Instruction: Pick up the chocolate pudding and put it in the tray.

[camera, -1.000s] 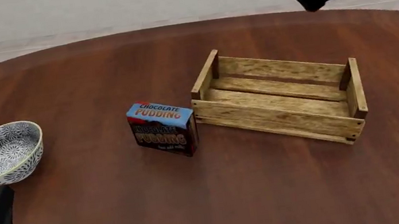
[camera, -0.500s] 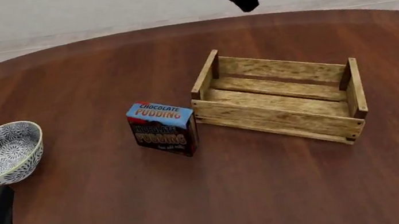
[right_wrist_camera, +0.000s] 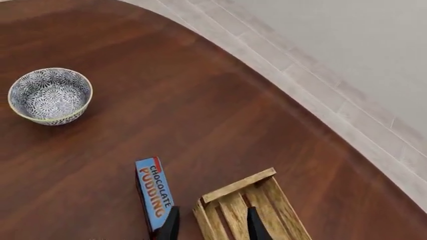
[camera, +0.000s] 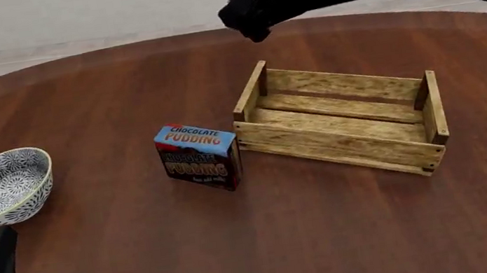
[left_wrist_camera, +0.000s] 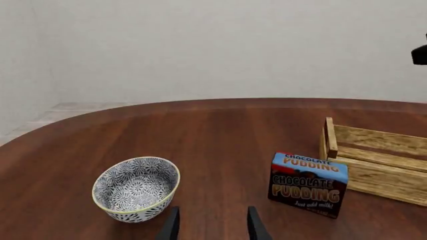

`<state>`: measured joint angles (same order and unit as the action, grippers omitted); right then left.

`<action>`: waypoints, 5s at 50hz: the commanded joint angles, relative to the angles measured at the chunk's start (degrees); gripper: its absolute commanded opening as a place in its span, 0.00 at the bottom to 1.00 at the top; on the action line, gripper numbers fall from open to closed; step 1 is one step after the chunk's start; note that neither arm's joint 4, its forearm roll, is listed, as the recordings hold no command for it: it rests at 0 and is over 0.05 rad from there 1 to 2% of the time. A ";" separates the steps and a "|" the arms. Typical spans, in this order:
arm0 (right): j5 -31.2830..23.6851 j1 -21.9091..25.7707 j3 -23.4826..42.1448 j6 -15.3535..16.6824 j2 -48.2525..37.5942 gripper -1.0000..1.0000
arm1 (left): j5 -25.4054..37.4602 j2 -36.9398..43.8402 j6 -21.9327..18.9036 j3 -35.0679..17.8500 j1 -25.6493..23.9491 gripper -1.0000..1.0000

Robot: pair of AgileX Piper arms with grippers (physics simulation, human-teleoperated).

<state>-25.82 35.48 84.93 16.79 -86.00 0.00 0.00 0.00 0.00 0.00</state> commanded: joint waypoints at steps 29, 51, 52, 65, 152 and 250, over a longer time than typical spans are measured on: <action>-0.10 4.52 2.19 0.40 -9.23 1.00 | 0.00 0.00 0.00 0.00 0.00 1.00; -1.25 6.58 3.34 2.27 -11.65 1.00 | 0.00 0.00 0.00 0.00 0.00 1.00; -1.38 6.82 3.32 2.40 -11.76 1.00 | 0.00 0.00 0.00 0.00 0.00 1.00; -1.78 8.07 2.99 4.08 -12.64 1.00 | 0.00 0.00 0.00 0.00 0.00 1.00; -0.88 7.50 2.98 4.93 -19.26 1.00 | 0.00 0.00 0.00 0.00 0.00 1.00; 2.67 6.33 1.65 1.34 -23.42 1.00 | 0.00 0.00 0.00 0.00 0.00 1.00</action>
<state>-23.55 41.76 86.78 18.45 -109.07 0.00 0.00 0.00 0.00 0.00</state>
